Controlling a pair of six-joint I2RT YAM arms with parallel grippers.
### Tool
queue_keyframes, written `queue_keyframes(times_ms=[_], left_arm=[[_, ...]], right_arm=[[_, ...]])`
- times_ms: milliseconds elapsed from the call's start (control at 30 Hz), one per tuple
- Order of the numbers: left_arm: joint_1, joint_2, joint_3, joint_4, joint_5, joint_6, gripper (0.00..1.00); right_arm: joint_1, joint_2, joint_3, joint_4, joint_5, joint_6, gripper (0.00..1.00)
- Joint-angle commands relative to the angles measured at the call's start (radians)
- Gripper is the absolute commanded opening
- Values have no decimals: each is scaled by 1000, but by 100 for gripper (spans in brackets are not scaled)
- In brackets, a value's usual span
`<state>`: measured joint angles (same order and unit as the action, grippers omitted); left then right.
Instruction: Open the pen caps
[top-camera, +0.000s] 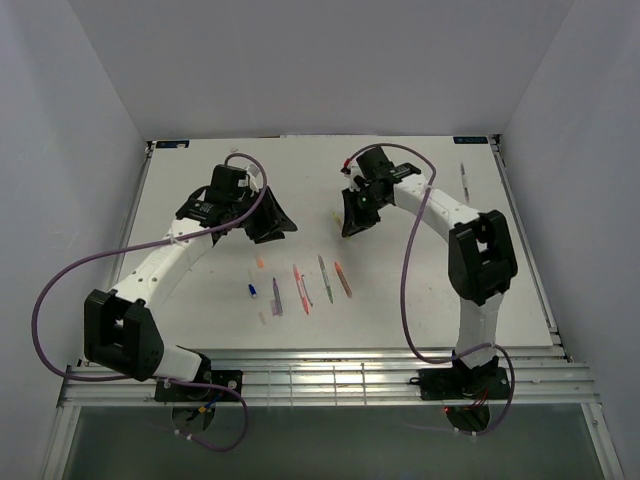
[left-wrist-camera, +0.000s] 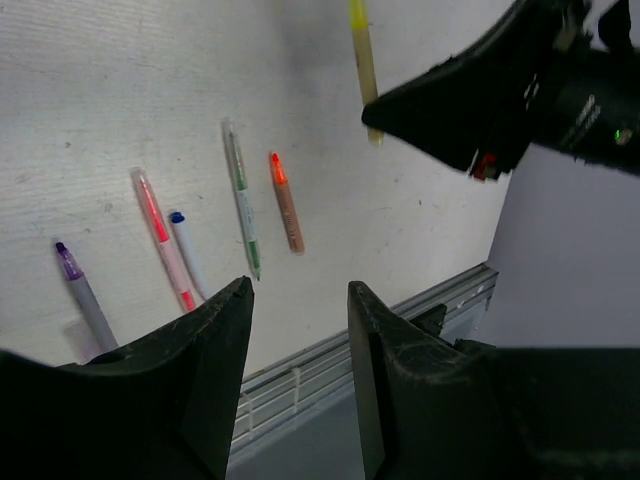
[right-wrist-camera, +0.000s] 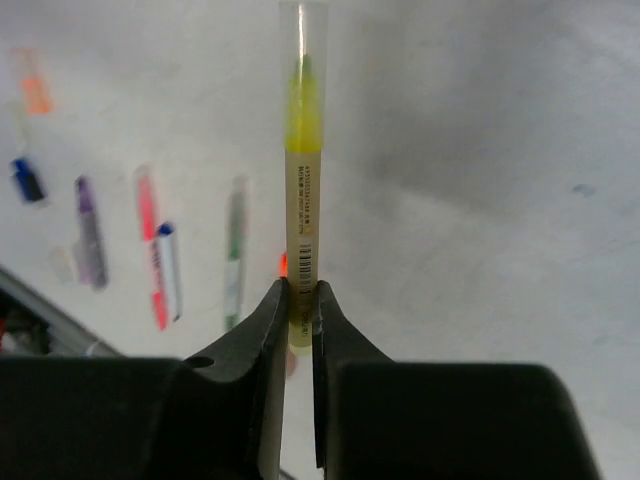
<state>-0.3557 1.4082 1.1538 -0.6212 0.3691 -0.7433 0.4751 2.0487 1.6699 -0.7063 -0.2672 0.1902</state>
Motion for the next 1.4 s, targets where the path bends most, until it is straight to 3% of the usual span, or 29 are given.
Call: queue_keyframes(times_ms=[0, 133, 333, 633, 767, 1000, 1233, 1367], left_arm=[[4, 1, 44, 14, 79, -59, 54], [4, 38, 52, 20, 123, -73, 56], [4, 55, 1, 57, 177, -119, 57], [3, 45, 24, 101, 186, -150, 57], [3, 11, 35, 57, 99, -146, 57], [3, 35, 118, -40, 87, -134, 56], [3, 83, 165, -57, 96, -117, 57], [3, 69, 172, -71, 44, -110, 57]], right_arm=[[55, -189, -129, -1, -213, 46, 8], [123, -376, -283, 47, -248, 103, 8], [146, -492, -414, 137, -314, 195, 8], [161, -513, -381, 88, -247, 181, 8], [148, -467, -320, 45, -201, 158, 8], [142, -372, -230, 31, -187, 160, 8], [138, -397, -257, 37, -187, 150, 8], [71, -407, -286, 25, -87, 201, 8]])
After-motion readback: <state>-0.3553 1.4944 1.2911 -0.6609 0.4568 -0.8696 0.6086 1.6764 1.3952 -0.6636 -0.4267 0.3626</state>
